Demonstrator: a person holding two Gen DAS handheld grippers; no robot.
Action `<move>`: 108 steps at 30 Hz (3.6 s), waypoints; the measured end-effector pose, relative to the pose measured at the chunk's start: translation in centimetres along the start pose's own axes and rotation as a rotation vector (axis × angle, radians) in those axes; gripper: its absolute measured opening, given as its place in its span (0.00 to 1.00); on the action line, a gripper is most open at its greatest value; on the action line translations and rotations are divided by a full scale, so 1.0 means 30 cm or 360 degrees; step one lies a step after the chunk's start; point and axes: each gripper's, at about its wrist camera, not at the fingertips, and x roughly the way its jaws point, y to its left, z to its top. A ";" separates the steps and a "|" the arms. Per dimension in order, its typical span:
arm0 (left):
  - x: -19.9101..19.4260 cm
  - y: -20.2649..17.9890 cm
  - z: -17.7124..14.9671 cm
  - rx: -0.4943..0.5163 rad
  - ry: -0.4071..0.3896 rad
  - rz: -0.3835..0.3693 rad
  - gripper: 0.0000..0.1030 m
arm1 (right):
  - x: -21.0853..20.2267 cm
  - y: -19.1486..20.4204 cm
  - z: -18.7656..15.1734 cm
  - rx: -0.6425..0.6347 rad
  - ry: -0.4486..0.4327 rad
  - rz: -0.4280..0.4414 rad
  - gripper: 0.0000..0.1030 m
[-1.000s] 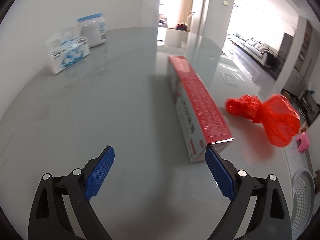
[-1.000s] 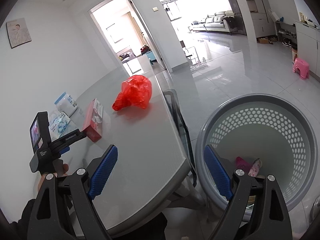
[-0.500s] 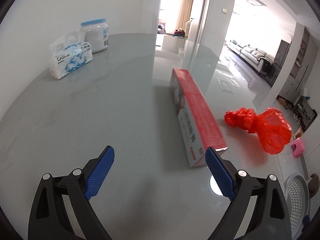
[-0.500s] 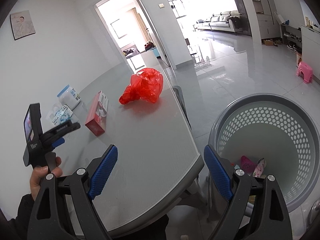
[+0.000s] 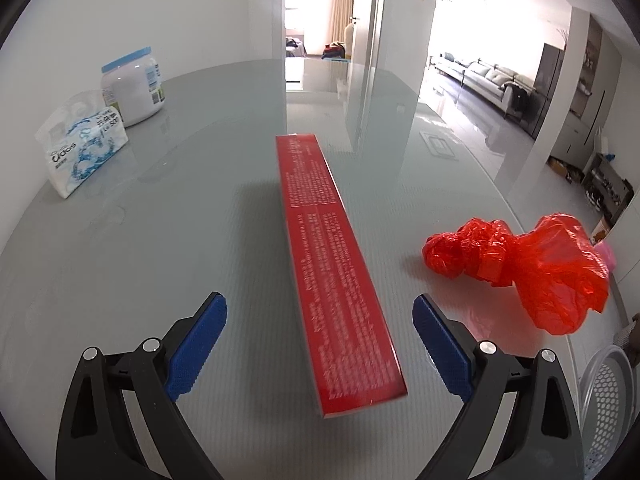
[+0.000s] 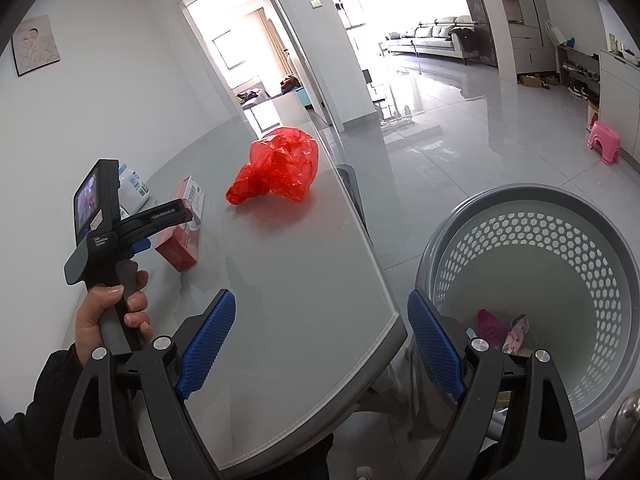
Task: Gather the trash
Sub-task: 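Close the left tool on the end of the red toothpaste box, then grasp the red plastic bag with the right tool while left holds the box, then carry the red box and red bag over the grey basket with both tools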
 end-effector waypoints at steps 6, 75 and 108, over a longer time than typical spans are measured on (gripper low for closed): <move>0.069 0.000 0.026 0.0013 0.0057 -0.0002 0.87 | 0.053 0.031 0.020 -0.0023 0.0040 -0.0017 0.82; 0.037 0.115 0.068 -0.0019 -0.0119 0.0007 0.34 | 0.386 0.212 0.315 -0.0156 -0.0057 -0.0314 0.16; -0.429 -0.425 -0.299 0.0473 -0.0233 -0.0422 0.34 | -0.272 -0.246 -0.089 0.0162 -0.0333 -0.0644 0.16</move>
